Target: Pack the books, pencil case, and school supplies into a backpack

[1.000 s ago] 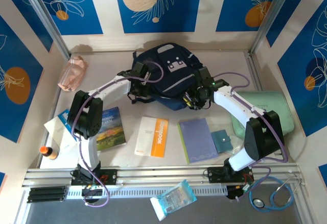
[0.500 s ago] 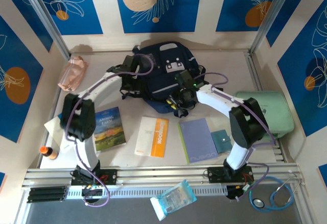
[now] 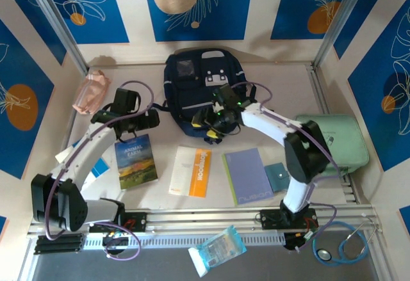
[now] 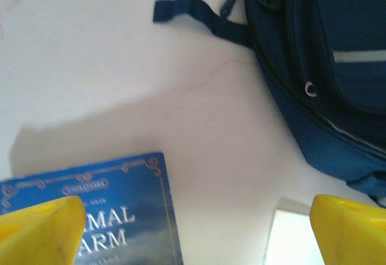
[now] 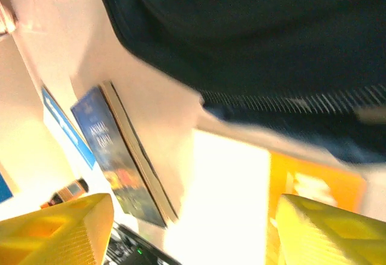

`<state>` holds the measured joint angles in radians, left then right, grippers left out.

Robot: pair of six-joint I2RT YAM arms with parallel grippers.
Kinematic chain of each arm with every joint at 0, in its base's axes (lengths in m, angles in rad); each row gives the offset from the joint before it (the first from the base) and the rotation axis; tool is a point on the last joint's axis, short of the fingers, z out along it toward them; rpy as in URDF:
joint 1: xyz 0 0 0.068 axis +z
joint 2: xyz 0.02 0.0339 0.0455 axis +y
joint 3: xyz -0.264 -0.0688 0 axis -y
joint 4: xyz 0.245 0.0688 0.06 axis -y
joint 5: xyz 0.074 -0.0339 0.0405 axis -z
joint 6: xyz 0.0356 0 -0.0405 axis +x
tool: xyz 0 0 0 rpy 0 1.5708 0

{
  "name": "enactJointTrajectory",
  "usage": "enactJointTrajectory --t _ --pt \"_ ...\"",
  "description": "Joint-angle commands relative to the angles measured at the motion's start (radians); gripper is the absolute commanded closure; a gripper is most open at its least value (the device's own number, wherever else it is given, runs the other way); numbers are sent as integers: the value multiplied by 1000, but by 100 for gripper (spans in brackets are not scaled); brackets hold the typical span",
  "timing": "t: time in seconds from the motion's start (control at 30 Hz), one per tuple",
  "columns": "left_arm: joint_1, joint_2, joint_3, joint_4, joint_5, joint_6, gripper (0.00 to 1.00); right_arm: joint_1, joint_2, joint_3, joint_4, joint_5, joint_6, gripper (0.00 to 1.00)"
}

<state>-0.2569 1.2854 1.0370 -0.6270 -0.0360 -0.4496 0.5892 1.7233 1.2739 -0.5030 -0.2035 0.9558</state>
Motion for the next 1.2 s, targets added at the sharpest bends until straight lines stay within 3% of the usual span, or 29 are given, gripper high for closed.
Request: enactJointTrajectory --t 0.0,0.17,0.33,0.53,0.73,0.93,1.17 --pt "8 -35 -63 38 90 -90 5 9 -148 -88 -142 56 -175 26" --pt "-14 -43 -132 113 164 -206 3 70 -229 -235 -151 148 -225 27" --pt "-102 -28 -184 157 208 -229 3 245 -143 -203 -170 352 -257 31" --pt "-101 -59 -209 125 134 -231 2 346 3 -136 -56 265 -345 39" --pt "-94 -79 -198 101 84 -237 0 354 111 -91 -11 215 -446 45" --pt "-94 -71 -207 105 131 -227 0 332 115 -146 -6 182 -468 46" --pt "-136 -24 -263 187 238 -265 1 255 72 -187 -93 353 -523 50"
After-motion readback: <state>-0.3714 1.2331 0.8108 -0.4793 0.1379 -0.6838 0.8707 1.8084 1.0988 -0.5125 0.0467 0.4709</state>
